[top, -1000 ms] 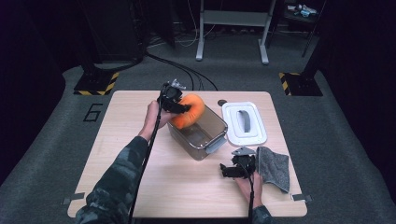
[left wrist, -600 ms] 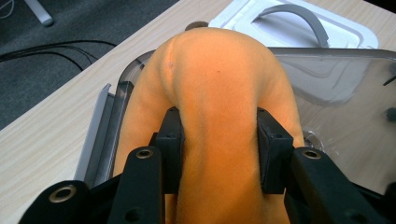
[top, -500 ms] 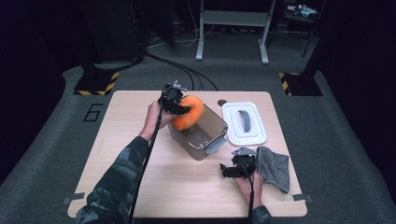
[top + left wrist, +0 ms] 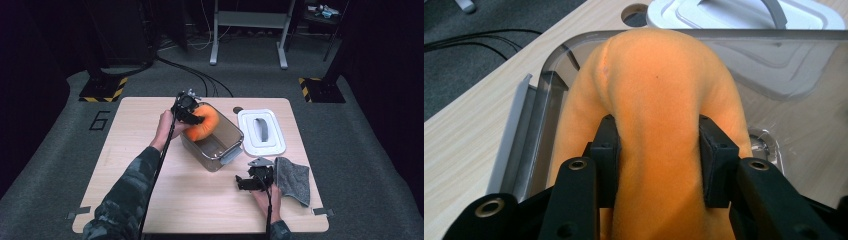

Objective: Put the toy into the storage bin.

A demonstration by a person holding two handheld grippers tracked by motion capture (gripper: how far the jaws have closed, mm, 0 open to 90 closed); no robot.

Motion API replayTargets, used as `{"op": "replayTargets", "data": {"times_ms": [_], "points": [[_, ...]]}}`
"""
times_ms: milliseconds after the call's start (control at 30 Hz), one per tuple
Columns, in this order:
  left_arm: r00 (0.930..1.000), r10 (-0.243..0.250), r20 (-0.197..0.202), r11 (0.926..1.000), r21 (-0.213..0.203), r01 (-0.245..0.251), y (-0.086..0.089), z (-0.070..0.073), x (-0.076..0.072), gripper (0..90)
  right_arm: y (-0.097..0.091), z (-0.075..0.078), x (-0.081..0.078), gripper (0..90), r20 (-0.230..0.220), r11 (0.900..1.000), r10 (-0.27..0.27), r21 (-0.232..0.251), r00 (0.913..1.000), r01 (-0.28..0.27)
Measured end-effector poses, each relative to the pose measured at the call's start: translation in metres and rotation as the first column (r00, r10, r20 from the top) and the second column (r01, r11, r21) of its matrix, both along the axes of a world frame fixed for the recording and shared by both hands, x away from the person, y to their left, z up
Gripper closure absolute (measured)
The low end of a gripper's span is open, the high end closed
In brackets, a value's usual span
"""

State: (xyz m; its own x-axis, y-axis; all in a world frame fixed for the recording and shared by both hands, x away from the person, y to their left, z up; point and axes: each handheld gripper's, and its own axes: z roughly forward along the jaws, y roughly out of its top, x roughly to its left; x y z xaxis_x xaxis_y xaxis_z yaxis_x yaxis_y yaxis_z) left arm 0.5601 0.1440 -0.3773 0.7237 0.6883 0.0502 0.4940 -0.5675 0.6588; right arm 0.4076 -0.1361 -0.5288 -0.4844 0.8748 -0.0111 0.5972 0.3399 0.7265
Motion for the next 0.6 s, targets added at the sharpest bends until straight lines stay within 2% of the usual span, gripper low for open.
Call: {"op": "replayTargets", "data": {"times_ms": [133,167,333,600], "points": [[0.9999,0.003,-0.01,1.0,0.009,-0.003,-0.002,-0.005,0.001,59.3,0.0,0.0,0.0,7.4,0.0,1.0,0.0,0.0,1.0,0.0],[0.9999,-0.001,-0.014,0.9997,0.025,0.001,-0.003,-0.008,0.001,59.0,0.0,0.0,0.0,7.5,0.0,1.0,0.001,0.0,1.0,-0.001],[0.9998,0.001,-0.02,0.9985,0.054,0.0,-0.005,-0.013,0.002,58.0,0.0,0.0,0.0,7.4,0.002,1.0,0.0,-0.003,1.0,0.0],[0.9991,0.001,-0.041,0.9978,0.067,0.002,-0.007,-0.017,0.004,55.0,0.0,0.0,0.0,7.4,0.0,1.0,0.0,0.001,1.0,0.0]]}}
